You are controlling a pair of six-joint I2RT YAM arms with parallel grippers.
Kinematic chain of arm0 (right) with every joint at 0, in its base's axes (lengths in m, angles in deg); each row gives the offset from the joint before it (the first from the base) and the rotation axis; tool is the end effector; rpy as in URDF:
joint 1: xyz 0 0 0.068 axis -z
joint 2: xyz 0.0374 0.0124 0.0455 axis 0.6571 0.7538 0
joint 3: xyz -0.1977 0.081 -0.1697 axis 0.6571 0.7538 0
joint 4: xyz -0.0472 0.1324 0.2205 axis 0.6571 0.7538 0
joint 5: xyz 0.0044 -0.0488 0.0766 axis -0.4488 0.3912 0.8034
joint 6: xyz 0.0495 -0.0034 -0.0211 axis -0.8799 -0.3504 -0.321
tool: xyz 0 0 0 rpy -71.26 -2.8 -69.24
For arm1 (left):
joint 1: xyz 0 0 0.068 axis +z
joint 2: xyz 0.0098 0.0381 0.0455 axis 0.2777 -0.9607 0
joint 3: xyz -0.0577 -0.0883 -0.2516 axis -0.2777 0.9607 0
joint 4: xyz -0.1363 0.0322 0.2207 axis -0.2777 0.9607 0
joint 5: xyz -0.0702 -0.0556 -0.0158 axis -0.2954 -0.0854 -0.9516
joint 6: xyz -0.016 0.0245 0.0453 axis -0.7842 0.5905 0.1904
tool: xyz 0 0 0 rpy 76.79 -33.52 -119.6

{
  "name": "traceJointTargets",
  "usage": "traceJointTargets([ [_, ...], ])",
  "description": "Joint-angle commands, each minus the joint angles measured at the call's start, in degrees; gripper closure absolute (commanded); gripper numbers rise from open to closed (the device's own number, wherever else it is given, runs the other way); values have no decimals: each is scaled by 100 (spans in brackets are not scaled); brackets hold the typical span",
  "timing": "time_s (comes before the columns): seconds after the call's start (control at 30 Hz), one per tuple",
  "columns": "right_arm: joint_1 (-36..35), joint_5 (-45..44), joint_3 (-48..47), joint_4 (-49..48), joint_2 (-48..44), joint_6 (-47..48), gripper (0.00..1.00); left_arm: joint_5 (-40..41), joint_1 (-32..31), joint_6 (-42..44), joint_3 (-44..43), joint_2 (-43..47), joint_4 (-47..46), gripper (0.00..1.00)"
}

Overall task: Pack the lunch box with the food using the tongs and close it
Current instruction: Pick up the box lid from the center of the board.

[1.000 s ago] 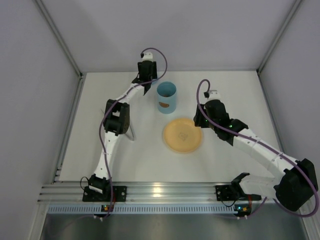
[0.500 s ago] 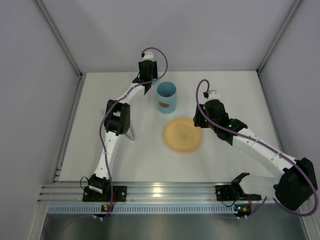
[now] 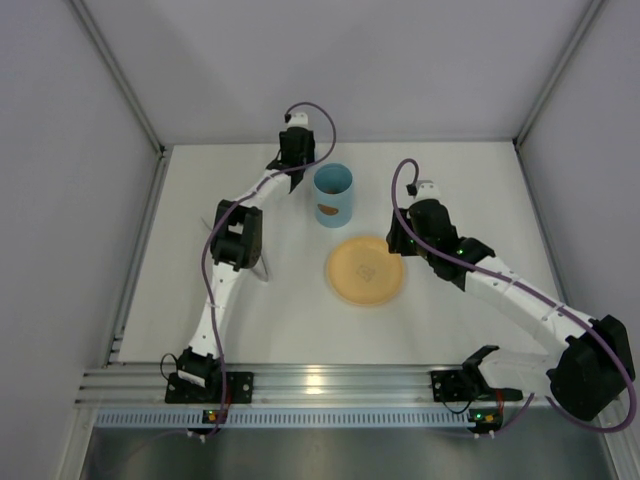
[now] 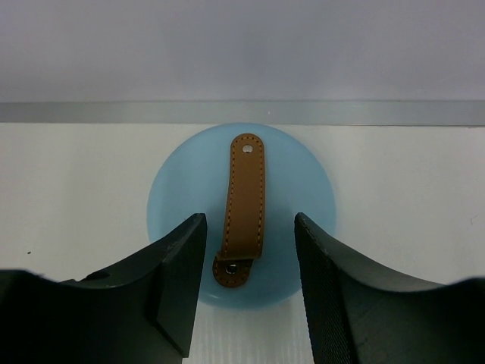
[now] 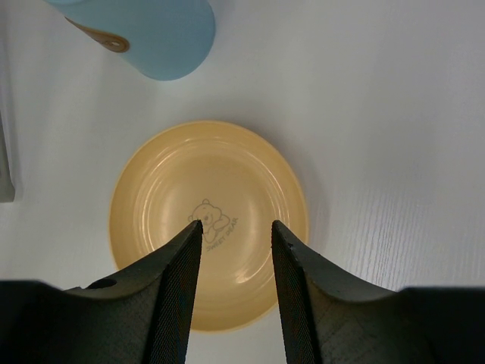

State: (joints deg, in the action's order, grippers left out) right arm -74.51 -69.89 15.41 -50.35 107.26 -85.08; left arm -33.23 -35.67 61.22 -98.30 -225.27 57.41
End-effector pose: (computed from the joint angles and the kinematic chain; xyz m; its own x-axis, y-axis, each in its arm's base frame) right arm 0.2196 0.1357 0.2775 -0.6052 0.0781 -0.7923 -0.1581 0.9636 0.2157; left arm 0.5734 -0.1917 0.1577 -0.3593 -0.0261 -0.9328 -0.0145 0.9996 -0.0223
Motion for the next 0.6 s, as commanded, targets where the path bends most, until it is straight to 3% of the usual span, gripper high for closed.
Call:
traceJointTargets([
  [0.0,73,30,-116,-391,32,37,59,75,39,-19,-213,-3,-93,45],
  [0.27,82,47,-36,-462,50,19,59,215,39,-54,-178,14,-76,53],
  [0.37,82,65,-19,-470,50,2,59,233,39,-63,-64,111,-76,61],
  [0.4,82,65,-19,-479,50,2,59,233,48,-89,-20,155,-76,70],
  [0.57,82,74,-1,-470,-3,-25,61,233,13,-229,401,602,-111,91],
])
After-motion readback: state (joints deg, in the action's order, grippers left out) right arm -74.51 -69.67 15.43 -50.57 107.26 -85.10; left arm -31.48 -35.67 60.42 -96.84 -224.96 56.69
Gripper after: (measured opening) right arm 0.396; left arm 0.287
